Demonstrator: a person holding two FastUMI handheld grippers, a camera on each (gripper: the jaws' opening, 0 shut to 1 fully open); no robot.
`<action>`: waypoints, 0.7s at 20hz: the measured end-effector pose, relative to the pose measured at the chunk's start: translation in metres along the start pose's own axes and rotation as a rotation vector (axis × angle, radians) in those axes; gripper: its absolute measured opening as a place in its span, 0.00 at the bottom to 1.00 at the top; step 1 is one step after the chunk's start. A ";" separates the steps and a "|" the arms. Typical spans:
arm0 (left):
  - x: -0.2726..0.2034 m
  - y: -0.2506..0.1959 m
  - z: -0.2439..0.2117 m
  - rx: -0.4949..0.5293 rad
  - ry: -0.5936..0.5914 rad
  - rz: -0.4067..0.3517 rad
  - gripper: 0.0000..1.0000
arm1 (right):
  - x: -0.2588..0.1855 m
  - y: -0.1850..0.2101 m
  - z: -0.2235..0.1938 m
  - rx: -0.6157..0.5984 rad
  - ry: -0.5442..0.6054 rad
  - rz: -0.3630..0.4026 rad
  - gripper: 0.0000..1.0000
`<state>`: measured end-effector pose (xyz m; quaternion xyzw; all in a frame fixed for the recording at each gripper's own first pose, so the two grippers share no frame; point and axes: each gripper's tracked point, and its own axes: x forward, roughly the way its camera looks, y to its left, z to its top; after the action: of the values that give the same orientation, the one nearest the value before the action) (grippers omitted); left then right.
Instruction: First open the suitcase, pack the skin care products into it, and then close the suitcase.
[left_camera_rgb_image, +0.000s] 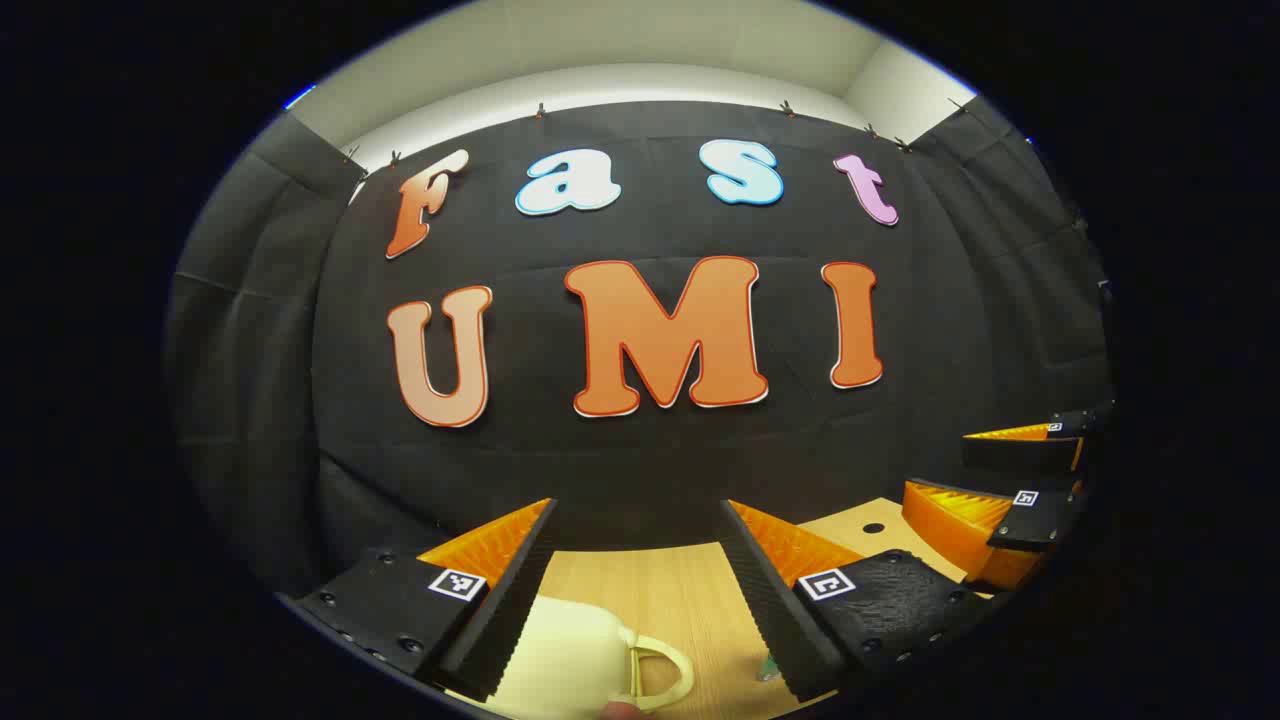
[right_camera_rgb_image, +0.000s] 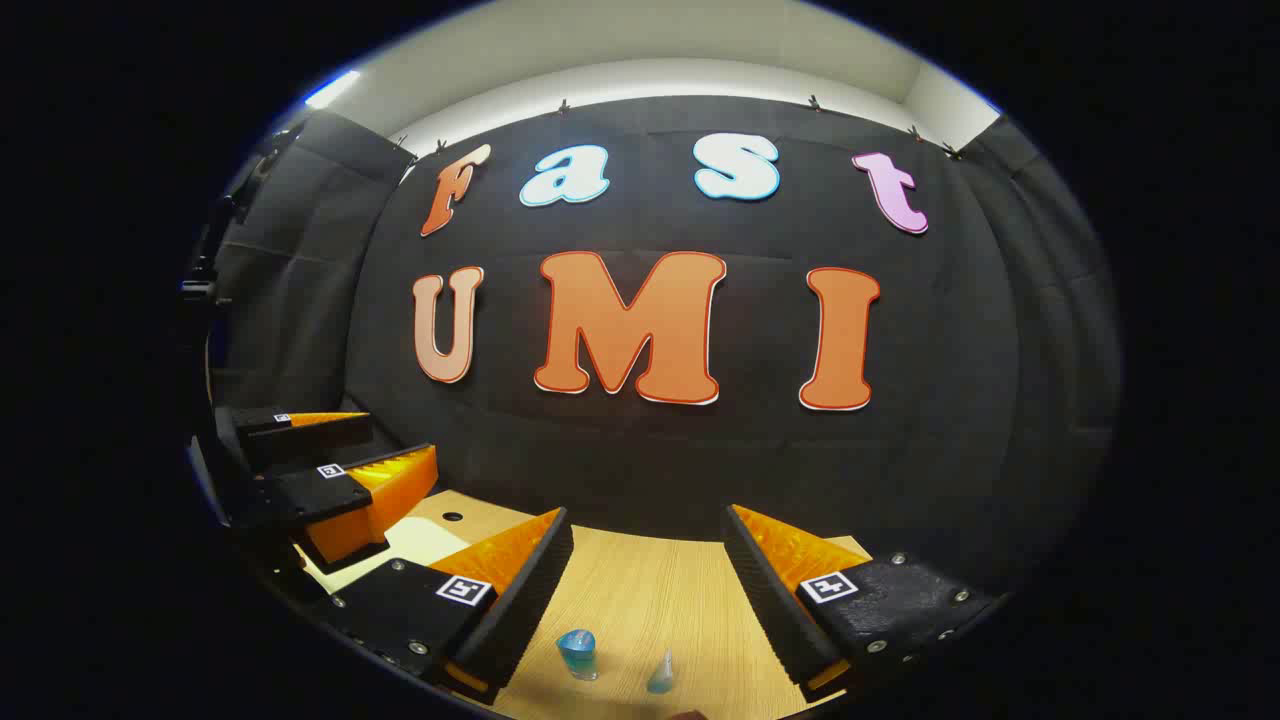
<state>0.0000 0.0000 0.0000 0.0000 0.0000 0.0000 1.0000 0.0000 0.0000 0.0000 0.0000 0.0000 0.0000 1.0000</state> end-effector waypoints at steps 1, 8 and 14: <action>0.000 0.000 0.001 0.008 -0.001 0.002 0.98 | 0.000 0.002 0.001 -0.002 -0.002 0.003 0.96; -0.003 0.000 -0.004 0.001 0.004 0.000 0.98 | -0.005 0.001 -0.001 -0.016 0.000 -0.006 0.96; -0.003 -0.007 -0.017 0.013 0.040 -0.018 0.98 | -0.005 0.009 -0.010 -0.015 0.031 0.022 0.96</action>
<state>-0.0029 -0.0068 -0.0168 0.0067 0.0200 -0.0092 0.9997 -0.0052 0.0093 -0.0095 -0.0074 0.0153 0.0110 0.9998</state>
